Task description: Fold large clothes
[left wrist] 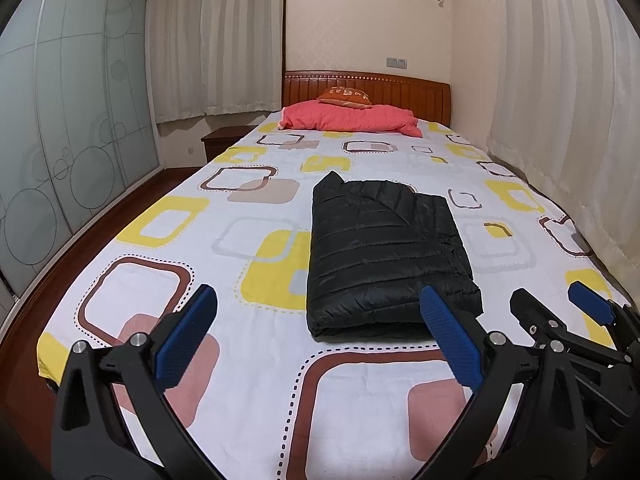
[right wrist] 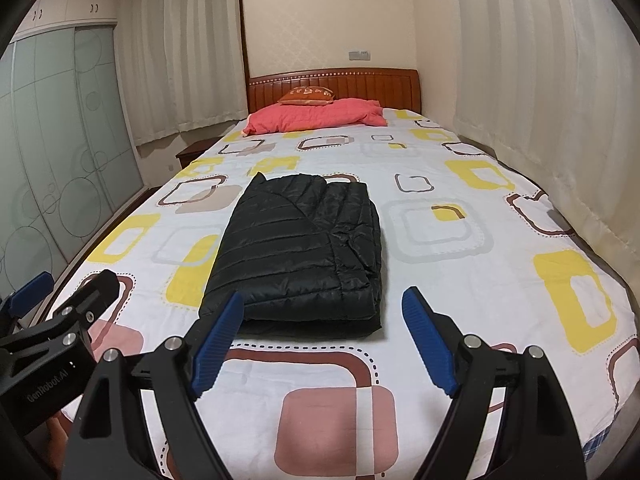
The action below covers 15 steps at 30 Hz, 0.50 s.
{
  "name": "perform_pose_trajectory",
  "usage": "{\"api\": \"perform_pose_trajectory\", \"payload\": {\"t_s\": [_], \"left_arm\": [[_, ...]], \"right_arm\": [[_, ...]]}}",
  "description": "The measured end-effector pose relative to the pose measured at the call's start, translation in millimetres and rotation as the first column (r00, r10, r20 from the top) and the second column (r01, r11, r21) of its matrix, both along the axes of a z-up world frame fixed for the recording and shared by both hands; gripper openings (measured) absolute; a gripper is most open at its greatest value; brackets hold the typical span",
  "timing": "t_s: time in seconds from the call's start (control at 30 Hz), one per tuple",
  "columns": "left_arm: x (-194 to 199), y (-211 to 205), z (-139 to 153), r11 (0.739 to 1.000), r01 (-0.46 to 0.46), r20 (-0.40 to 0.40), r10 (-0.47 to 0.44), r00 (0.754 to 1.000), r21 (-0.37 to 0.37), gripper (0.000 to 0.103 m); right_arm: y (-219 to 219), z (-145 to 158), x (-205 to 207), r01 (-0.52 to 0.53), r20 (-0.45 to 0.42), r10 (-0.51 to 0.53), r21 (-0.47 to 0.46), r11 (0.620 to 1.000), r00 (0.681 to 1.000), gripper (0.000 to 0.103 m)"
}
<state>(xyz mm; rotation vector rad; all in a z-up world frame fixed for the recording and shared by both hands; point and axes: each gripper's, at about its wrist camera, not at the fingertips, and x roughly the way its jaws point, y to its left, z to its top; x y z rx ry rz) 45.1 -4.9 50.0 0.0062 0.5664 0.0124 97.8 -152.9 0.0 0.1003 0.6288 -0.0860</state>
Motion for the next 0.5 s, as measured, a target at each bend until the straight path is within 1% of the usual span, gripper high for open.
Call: {"api": "perform_pose_trajectory", "payload": {"t_s": [0.5], "left_arm": [[2.0,1.5,-2.9,1.0,-0.008,-0.013,0.008,1.0,-0.006,0.101]], "right_arm": [[2.1,0.4,1.7,-0.005,0.001,0.005,-0.002,1.0,1.0,0.08]]}}
